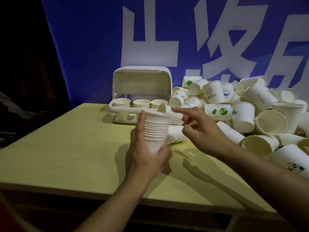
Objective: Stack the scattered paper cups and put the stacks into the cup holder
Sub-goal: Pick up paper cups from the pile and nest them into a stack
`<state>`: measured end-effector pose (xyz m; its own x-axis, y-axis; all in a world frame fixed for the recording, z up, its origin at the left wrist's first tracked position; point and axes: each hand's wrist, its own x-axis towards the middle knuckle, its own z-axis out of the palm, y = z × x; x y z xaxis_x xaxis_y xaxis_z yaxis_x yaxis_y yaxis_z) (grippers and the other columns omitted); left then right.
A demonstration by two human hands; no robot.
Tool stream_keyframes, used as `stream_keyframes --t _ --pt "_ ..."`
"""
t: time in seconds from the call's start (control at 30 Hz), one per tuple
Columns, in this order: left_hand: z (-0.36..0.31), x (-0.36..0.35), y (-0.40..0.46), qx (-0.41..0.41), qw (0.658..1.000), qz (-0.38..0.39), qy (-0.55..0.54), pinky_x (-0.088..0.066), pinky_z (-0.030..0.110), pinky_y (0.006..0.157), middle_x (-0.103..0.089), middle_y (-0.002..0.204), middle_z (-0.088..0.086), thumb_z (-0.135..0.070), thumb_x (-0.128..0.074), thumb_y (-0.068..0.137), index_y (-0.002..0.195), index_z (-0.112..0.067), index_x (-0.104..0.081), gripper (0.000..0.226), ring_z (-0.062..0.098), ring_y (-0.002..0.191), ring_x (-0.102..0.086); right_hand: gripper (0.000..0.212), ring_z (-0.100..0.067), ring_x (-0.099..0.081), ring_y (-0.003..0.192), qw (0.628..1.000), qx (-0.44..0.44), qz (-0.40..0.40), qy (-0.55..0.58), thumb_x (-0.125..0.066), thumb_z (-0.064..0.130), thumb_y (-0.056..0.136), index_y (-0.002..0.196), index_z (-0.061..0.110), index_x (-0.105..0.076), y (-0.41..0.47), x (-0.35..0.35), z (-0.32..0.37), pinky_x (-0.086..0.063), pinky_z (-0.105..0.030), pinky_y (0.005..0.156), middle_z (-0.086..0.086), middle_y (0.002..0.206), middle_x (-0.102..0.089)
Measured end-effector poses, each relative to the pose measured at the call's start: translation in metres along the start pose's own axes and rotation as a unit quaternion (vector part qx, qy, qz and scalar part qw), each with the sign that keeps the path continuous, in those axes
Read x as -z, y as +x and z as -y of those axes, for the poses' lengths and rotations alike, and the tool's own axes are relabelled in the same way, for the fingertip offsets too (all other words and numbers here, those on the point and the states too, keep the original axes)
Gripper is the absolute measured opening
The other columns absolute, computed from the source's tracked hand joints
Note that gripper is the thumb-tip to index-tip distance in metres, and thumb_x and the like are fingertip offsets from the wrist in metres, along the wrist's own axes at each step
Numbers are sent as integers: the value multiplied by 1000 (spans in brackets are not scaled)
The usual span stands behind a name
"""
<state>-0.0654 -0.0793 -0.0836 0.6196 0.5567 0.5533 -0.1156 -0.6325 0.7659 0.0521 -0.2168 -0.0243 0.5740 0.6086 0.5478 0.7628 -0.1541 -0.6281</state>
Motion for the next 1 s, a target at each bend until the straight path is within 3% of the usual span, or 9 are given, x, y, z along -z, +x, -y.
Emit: stream_keyframes --t 0.1,0.17,0.23,0.53,0.6,0.7,0.8,0.9,1.0 --pt "3 2 3 49 997 -64 -2 -48 30 78 -34 152 -10 -28 -79 78 139 -69 8 114 20 109 -54 58 -7 -48 102 990 27 -12 -139 -63 14 87 136 43 -51 17 0 -17 -46 -27 90 7 117 -50" --pt "3 4 5 65 995 -77 -6 -53 44 89 -30 159 -4 -27 -81 76 133 -76 16 122 29 120 -55 64 -11 -42 117 979 15 29 -203 -69 23 89 141 47 -42 30 0 -25 -44 -33 98 5 136 -45" --pt "2 3 5 65 995 -70 -3 -53 48 92 -27 161 -2 -26 -81 76 129 -76 22 126 30 125 -53 68 -18 -37 133 968 2 68 -241 -71 31 88 145 48 -37 43 0 -30 -40 -47 107 6 148 -39" --pt "8 -3 4 32 998 -51 -14 -38 17 80 -28 149 -19 -26 -80 78 144 -66 7 116 -1 111 -36 74 -23 -39 136 942 21 135 -306 -70 40 85 144 48 -26 79 -7 -40 -26 -53 112 7 150 -43" --pt "9 -3 5 38 998 -46 -16 -34 9 73 -28 151 -18 -26 -80 78 144 -65 7 115 0 111 -38 74 -25 -47 128 956 23 106 -272 -73 36 82 142 46 -30 80 -5 -40 -31 -51 109 5 144 -48" --pt "7 -3 5 38 999 -33 -19 -40 23 80 -29 150 -19 -26 -79 78 142 -68 7 115 4 110 -42 75 -19 -57 112 994 41 -6 -97 -78 26 79 140 38 -36 76 2 -35 -55 -30 88 4 127 -52" --pt "4 -2 5 31 999 -1 -28 -38 17 78 -28 140 -27 -26 -78 78 139 -73 6 114 -2 102 -45 73 -6 -60 100 993 12 -93 70 -76 24 84 140 36 -32 73 7 -12 -53 -12 66 3 123 -49" --pt "3 -3 4 21 999 24 -24 -42 20 82 -32 147 -24 -27 -79 77 136 -77 5 114 2 109 -48 70 -2 -66 90 978 -24 -86 186 -73 24 86 140 35 -30 64 4 13 -54 -14 66 5 116 -54" --pt "3 -3 4 14 999 30 -16 -42 18 79 -33 149 -20 -27 -79 77 134 -77 8 115 2 108 -48 71 -13 -66 102 978 -36 -29 204 -75 27 85 139 36 -31 52 -6 22 -58 -29 79 1 121 -56"
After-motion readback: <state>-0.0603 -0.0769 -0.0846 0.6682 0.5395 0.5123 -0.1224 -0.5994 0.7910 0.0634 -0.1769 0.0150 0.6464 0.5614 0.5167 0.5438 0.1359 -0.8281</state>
